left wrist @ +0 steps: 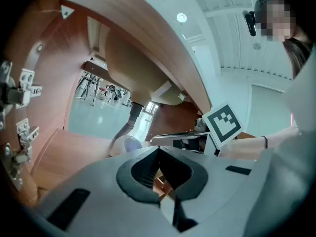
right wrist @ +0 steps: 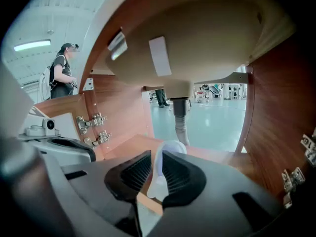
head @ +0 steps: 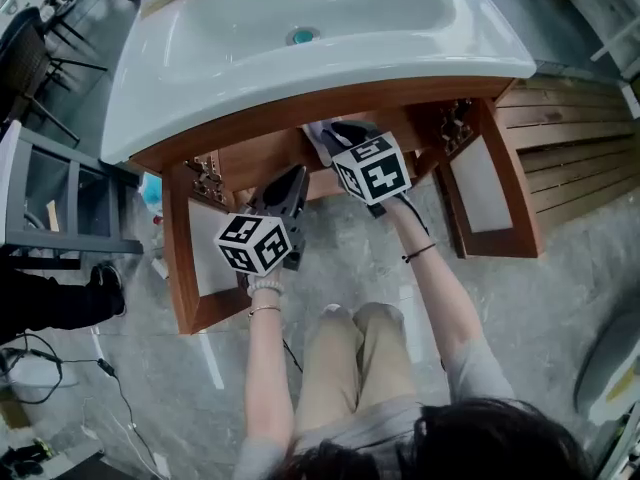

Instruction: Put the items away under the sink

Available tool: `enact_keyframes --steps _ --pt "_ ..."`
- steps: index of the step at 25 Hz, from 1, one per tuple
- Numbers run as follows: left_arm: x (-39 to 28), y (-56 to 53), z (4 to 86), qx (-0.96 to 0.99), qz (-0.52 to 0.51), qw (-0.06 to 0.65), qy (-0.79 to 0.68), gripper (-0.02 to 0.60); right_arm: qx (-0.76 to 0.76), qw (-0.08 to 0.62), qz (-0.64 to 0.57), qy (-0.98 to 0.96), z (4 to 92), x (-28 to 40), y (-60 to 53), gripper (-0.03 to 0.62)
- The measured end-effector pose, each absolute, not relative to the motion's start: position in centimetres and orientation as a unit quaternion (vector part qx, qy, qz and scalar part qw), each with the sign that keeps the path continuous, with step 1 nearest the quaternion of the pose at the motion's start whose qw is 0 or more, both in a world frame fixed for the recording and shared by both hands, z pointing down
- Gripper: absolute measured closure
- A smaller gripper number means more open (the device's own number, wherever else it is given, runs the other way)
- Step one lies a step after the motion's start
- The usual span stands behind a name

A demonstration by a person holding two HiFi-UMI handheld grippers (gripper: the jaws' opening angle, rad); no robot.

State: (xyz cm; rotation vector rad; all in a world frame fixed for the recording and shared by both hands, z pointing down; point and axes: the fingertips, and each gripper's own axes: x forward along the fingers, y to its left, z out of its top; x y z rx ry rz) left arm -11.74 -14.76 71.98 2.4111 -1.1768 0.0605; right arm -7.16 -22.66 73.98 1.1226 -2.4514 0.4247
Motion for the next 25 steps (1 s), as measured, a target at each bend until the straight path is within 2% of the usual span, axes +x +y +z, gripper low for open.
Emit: enact_keyframes --steps 3,10,25 --pt "-11.6 -13.8 70.6 0.872 0.024 0.237 -0.428 0.584 0.399 0.201 0.165 -0.879 72.4 -7.1 -21.1 0.535" --pt "-11.5 -11.1 67.7 0.863 0.019 0.269 -0.427 0.584 0.389 0.195 0.187 -0.881 68.5 -7.3 -17.7 0.562" --pt "-11.6 -8.1 58.4 0.859 0.001 0.282 -0.426 0.584 0.369 0.136 0.2 -0.898 57.8 -7.9 -12.5 0.579"
